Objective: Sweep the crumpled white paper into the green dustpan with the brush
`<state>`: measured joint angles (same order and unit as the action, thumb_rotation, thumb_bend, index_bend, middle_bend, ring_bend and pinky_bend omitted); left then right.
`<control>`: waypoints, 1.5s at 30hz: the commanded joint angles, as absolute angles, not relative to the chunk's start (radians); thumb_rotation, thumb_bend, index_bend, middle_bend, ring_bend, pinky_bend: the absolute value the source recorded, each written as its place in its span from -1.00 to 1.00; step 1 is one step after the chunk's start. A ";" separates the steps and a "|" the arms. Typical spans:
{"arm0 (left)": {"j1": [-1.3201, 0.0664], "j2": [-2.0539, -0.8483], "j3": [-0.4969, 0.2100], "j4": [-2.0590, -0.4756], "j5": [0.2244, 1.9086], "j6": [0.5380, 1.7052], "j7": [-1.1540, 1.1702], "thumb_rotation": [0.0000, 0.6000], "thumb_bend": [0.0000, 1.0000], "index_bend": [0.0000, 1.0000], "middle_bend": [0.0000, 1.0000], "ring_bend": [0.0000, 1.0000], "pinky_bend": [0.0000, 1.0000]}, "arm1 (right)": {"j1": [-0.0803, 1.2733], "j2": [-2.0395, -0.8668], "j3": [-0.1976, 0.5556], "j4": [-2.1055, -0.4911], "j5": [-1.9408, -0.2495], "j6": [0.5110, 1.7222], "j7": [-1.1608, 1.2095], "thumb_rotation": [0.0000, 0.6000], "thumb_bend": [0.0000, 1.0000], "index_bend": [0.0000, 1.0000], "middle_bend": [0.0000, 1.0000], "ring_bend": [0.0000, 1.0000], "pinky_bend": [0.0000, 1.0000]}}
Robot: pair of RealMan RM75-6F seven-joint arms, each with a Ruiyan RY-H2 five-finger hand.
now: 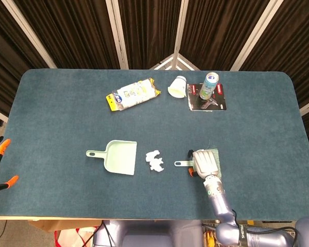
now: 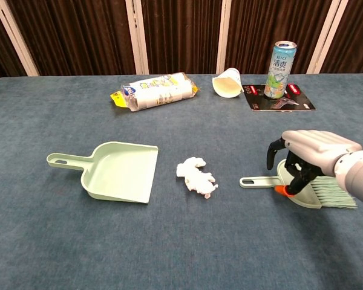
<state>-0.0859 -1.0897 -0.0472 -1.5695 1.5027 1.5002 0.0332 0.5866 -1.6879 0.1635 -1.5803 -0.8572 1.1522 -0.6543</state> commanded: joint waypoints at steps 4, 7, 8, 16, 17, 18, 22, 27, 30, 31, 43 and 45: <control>-0.086 -1.091 -0.047 -1.571 1.503 1.500 0.036 1.00 -1.00 -1.00 -1.00 -1.00 -1.00 | 0.588 -1.712 0.161 -1.556 -0.852 1.150 -0.645 1.00 -0.42 -0.12 0.76 0.82 0.80; -0.087 -1.091 -0.048 -1.572 1.501 1.498 0.037 1.00 -1.00 -1.00 -1.00 -1.00 -1.00 | 0.591 -1.724 0.162 -1.543 -0.849 1.147 -0.642 1.00 -0.42 -0.11 0.76 0.82 0.80; -0.088 -1.091 -0.048 -1.572 1.501 1.499 0.037 1.00 -1.00 -1.00 -1.00 -1.00 -1.00 | 0.592 -1.728 0.162 -1.537 -0.848 1.146 -0.641 1.00 -0.42 -0.11 0.76 0.82 0.80; -0.088 -1.090 -0.049 -1.572 1.497 1.497 0.031 1.00 -1.00 -1.00 -1.00 -1.00 -1.00 | 0.596 -1.747 0.164 -1.500 -0.845 1.140 -0.636 1.00 -0.20 0.13 0.76 0.82 0.80; -0.088 -1.089 -0.048 -1.571 1.497 1.496 0.030 1.00 -1.00 -1.00 -1.00 -1.00 -1.00 | 0.596 -1.747 0.164 -1.496 -0.844 1.139 -0.635 1.00 -0.16 0.18 0.76 0.82 0.80; -0.088 -1.089 -0.048 -1.571 1.496 1.496 0.030 1.00 -1.00 -1.00 -1.00 -1.00 -1.00 | 0.596 -1.747 0.163 -1.493 -0.843 1.138 -0.634 1.00 -0.12 0.27 0.76 0.82 0.80; -0.088 -1.088 -0.048 -1.572 1.496 1.494 0.028 1.00 -1.00 -1.00 -1.00 -1.00 -1.00 | 0.589 -1.744 0.158 -1.492 -0.833 1.135 -0.632 1.00 -0.05 0.53 0.76 0.82 0.80; -0.089 -1.087 -0.046 -1.574 1.495 1.491 0.032 1.00 -1.00 -1.00 -1.00 -1.00 -1.00 | 0.587 -1.729 0.172 -1.524 -0.844 1.132 -0.601 1.00 -0.04 0.59 0.76 0.82 0.80; -0.092 -1.088 -0.045 -1.573 1.494 1.484 0.051 1.00 -1.00 -1.00 -1.00 -1.00 -1.00 | 0.590 -1.712 0.195 -1.560 -0.879 1.142 -0.566 1.00 -0.02 0.61 0.76 0.82 0.80; -0.093 -1.089 -0.046 -1.571 1.494 1.484 0.063 1.00 -1.00 -1.00 -1.00 -1.00 -1.00 | 0.591 -1.705 0.202 -1.573 -0.890 1.145 -0.557 1.00 -0.01 0.62 0.76 0.82 0.80; -0.159 -1.036 -0.080 -1.697 1.445 1.393 0.196 1.00 -1.00 -1.00 -1.00 -1.00 -0.98 | 0.616 -1.593 0.282 -1.708 -0.928 1.172 -0.540 1.00 0.00 0.65 0.76 0.82 0.80; -0.193 -1.013 -0.105 -1.746 1.403 1.346 0.243 1.00 -1.00 -0.97 -1.00 -0.99 -0.87 | 0.617 -1.576 0.287 -1.721 -0.919 1.173 -0.541 1.00 0.00 0.65 0.76 0.82 0.80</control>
<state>-0.1568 -1.0407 -0.0779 -1.6986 1.4434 1.3919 0.1963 0.6155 -1.5849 0.2827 -1.7130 -0.9253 1.1706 -0.5400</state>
